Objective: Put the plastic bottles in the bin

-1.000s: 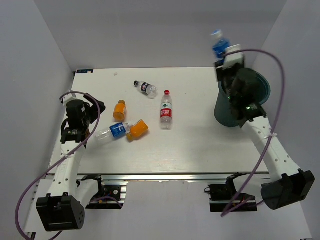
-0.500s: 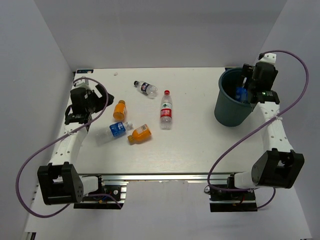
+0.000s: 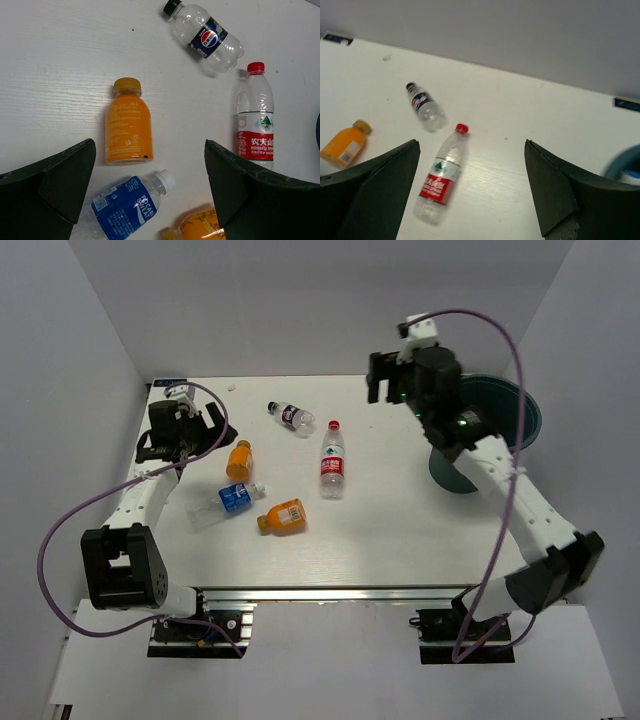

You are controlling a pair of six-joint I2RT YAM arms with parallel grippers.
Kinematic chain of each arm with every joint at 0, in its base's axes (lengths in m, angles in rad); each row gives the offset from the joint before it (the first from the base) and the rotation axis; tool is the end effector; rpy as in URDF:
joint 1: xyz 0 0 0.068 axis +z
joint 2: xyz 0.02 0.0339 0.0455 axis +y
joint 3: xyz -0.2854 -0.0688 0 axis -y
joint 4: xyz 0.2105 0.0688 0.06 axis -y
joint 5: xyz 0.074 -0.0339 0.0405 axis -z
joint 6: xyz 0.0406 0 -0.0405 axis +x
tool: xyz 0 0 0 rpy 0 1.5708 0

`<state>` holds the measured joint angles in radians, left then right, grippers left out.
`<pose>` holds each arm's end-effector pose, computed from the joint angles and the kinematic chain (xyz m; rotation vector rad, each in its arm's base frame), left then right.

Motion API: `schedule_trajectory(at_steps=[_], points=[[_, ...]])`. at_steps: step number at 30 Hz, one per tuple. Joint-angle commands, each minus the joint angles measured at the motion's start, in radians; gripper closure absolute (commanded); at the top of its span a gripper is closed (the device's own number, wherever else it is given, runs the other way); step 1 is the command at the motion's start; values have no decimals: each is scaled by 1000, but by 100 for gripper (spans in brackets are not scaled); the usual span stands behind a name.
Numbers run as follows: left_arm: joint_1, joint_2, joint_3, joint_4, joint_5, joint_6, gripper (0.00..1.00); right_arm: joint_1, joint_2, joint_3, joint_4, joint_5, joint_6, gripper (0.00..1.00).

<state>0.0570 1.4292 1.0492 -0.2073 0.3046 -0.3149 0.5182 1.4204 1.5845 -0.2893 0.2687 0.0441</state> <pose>0.2915 0.0044 0.3112 -0.2247 2.1542 -0.4773 0.2550 0.1330 0.4751 -0.2002 1.6833 0.1934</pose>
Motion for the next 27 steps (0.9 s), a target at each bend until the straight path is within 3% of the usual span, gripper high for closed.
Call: schedule_trajectory(at_steps=[1,5,9,14,20,23,24,25,27], points=[[-2,-19,18,-24,-37,37,2,91,156,-2,10,62,105,11],[-3,-32,-9,-28,-116,33,2,149,395,92,-33,139,284,11],[-3,-26,-58,22,-99,33,2,161,555,144,-17,112,390,11],[-2,13,-55,14,-98,40,2,183,744,242,-80,118,444,11],[-3,53,-58,17,-50,59,2,194,766,183,-114,184,471,11],[-3,83,-52,13,-25,63,2,194,711,111,-80,228,464,18],[-3,89,-52,13,-21,66,2,192,689,95,-73,236,458,35],[-3,96,-52,11,-10,66,2,194,668,59,-65,263,451,45],[-3,106,-52,11,-4,69,2,194,571,16,-8,262,384,59]])
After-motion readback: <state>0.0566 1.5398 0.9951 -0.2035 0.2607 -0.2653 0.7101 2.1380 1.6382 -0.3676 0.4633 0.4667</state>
